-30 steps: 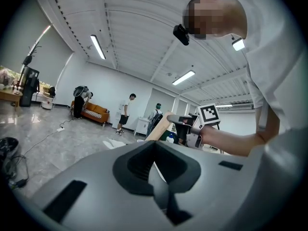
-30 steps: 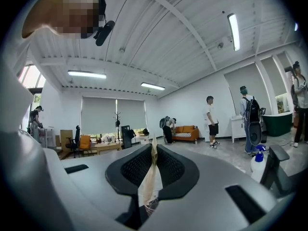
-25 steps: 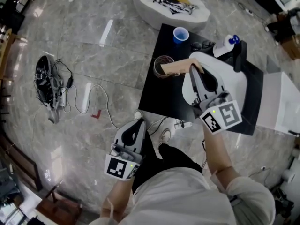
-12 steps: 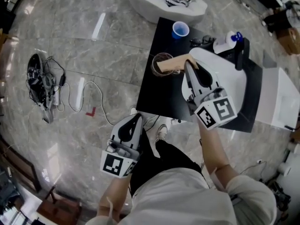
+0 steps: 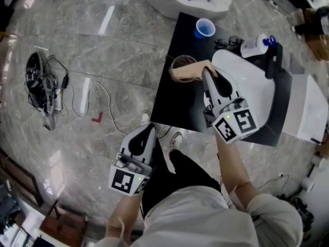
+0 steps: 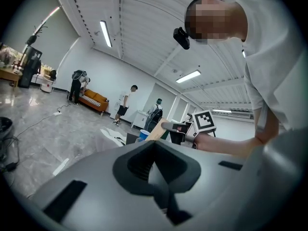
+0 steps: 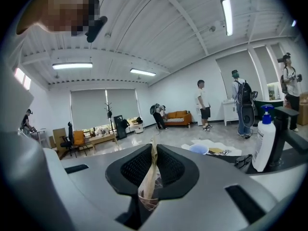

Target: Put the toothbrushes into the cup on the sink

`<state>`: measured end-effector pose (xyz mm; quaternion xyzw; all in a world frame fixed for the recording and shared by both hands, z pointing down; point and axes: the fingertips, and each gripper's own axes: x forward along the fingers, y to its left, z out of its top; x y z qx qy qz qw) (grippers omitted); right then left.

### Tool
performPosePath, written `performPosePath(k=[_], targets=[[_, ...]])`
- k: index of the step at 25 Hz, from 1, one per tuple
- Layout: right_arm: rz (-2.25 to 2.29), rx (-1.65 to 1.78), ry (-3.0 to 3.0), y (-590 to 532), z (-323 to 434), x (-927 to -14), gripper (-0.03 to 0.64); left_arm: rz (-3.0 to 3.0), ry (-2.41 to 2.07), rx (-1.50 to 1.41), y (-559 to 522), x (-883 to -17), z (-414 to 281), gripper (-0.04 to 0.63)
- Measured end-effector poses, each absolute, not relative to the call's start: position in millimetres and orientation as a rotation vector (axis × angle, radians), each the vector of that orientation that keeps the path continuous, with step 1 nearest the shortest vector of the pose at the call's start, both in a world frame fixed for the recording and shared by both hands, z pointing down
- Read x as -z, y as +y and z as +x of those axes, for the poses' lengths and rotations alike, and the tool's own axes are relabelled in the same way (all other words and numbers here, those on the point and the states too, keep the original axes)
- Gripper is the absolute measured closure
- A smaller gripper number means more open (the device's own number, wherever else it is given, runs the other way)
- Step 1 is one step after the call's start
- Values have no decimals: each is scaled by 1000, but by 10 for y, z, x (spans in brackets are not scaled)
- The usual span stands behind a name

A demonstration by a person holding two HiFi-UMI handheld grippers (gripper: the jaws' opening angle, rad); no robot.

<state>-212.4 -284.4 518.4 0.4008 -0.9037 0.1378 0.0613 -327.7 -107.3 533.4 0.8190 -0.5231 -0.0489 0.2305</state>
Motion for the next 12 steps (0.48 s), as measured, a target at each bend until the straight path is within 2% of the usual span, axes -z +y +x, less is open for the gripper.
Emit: performPosePath(k=[12], targets=[[1330,-431,-2718,-2927,-2059,-5290,558,2231,-1454,134,-1089,-5378,-3371,592]])
